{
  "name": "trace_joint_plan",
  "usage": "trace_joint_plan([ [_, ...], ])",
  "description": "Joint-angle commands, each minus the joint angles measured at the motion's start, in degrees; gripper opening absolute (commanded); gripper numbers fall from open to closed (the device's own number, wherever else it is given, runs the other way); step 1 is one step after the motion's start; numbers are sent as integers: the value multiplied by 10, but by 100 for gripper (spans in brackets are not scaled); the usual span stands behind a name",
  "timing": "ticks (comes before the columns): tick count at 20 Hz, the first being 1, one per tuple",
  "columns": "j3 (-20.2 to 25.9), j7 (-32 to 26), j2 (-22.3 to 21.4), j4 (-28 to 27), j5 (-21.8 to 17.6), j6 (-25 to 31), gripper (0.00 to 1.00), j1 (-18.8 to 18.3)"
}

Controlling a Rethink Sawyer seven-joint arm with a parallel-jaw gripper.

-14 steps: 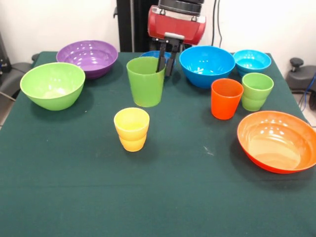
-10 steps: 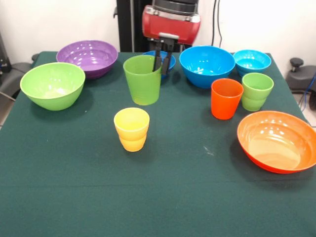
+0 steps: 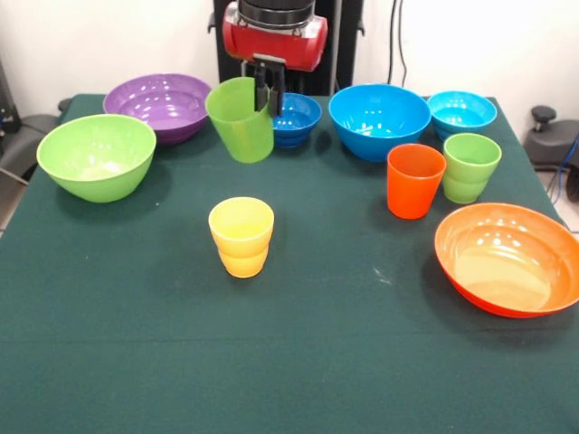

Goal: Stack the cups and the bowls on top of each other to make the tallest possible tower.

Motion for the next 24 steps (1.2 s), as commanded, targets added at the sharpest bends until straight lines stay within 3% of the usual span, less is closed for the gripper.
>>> trace_joint_plan([
  [1,76,-40,-6,19,-5,49,0,-1],
  [13,72,-34,-22,6,-27,57,0,16],
  [18,66,-34,-41,-2,-31,92,0,27],
  [24,75,-34,-38,9,-31,78,0,27],
])
